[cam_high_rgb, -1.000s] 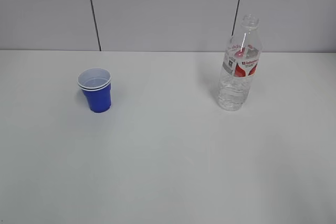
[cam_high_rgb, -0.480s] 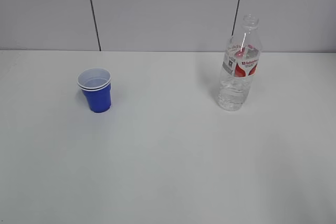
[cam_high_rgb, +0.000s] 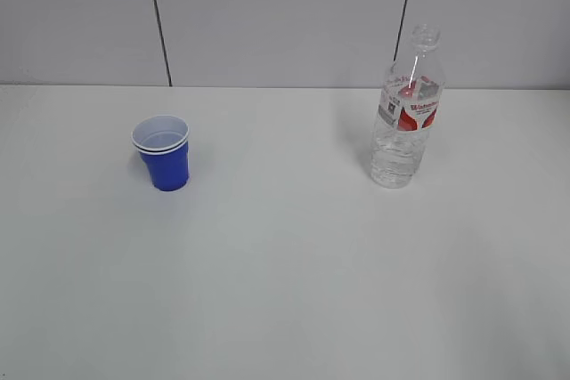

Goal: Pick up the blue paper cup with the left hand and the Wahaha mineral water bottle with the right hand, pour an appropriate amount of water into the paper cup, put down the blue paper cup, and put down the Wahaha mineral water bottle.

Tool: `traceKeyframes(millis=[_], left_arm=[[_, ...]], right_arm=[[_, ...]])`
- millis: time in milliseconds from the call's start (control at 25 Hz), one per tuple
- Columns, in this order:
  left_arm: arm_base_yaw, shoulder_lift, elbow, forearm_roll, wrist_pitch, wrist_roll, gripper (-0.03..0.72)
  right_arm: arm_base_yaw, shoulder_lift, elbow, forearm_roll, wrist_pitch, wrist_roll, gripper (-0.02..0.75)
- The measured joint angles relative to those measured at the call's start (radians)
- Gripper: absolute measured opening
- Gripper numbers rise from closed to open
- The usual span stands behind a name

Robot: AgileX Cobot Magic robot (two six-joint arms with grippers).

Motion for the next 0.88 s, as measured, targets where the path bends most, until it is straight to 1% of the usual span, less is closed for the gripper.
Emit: traceKeyframes(millis=[440, 880], left_arm=[[0.0, 0.0, 0.0, 0.0, 0.0, 0.0, 0.41], [0.0, 0.0, 0.0, -0.002, 0.0, 0.0, 0.405]], right_arm=[[0.0, 0.0, 0.0, -0.001, 0.0, 0.0, 0.587], [0.0, 0.0, 0.0, -0.001, 0.0, 0.0, 0.587]])
